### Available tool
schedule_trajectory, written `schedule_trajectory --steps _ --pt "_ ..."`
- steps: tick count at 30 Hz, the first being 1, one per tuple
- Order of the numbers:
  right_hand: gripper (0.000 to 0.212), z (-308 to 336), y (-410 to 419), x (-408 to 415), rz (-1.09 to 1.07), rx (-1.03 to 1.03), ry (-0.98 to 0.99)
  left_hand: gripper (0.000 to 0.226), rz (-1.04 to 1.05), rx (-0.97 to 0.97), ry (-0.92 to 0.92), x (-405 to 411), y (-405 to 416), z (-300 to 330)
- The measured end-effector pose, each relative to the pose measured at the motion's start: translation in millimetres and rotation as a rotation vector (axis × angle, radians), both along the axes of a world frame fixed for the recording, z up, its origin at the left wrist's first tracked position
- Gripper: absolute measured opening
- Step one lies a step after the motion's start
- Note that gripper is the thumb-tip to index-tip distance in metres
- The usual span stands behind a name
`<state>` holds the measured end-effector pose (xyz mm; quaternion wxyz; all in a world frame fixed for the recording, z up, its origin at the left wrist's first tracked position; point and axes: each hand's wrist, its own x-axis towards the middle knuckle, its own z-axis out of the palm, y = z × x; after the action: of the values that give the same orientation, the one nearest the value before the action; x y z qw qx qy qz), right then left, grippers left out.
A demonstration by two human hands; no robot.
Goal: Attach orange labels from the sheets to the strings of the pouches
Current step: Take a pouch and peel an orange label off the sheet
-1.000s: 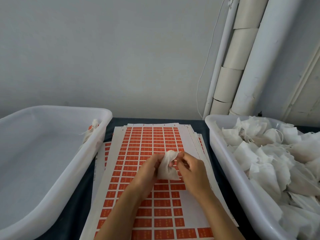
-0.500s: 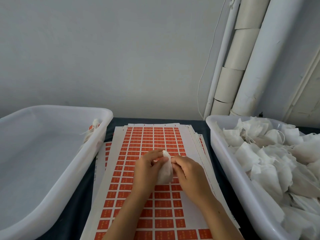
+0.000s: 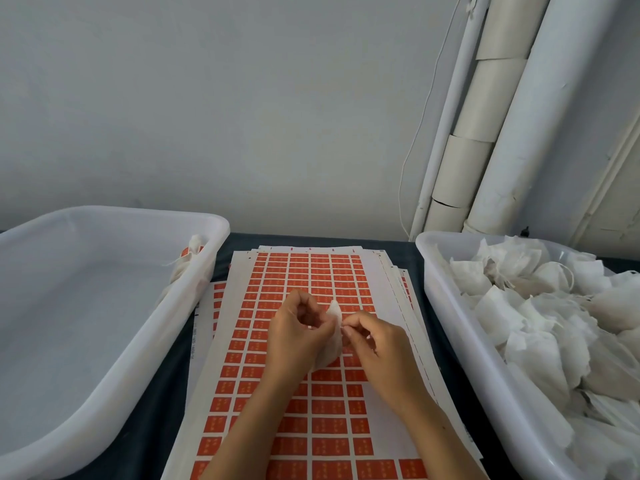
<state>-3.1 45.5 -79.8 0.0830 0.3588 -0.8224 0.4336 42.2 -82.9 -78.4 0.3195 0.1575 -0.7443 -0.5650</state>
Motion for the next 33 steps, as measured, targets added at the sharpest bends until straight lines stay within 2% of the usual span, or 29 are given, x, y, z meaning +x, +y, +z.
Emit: schedule_trajectory --steps 6,9,11,13,15,17,19,23,27,30,33 --pt "0.012 -2 0 -5 -0.062 -0.085 -0.138 0.040 -0.199 0.233 -0.165 0 -5 -4" --pt "0.008 -3 0 -8 -0.102 -0.162 -0.204 0.044 -0.245 0.108 -0.265 1 -1 -3" --pt "0.009 -2 1 -9 -0.123 -0.246 -0.227 0.032 -0.290 -0.029 -0.296 1 4 -4" --pt "0.010 0 2 -9 -0.153 -0.339 -0.239 0.016 -0.318 -0.061 -0.294 4 8 -2" --pt "0.010 1 4 -10 -0.209 -0.423 -0.246 0.013 -0.355 0.011 -0.284 6 8 -1" --pt "0.011 1 8 -12 -0.258 -0.452 -0.244 0.018 -0.408 0.202 -0.274 10 8 2" --pt "0.011 0 9 -14 -0.263 -0.383 -0.223 0.024 -0.454 0.371 -0.265 12 8 7" --pt "0.005 -3 2 -9 -0.178 -0.162 -0.116 0.023 -0.503 0.481 -0.118 11 7 10" --pt "0.010 -4 -3 -4 -0.105 -0.045 0.030 0.034 -0.450 0.432 -0.083 10 8 9" --pt "0.016 -4 -3 -2 -0.097 -0.028 0.034 0.033 -0.416 0.405 -0.093 10 9 8" --pt "0.010 -2 -2 -1 -0.102 -0.068 0.025 0.030 -0.378 0.337 -0.068 9 7 8"
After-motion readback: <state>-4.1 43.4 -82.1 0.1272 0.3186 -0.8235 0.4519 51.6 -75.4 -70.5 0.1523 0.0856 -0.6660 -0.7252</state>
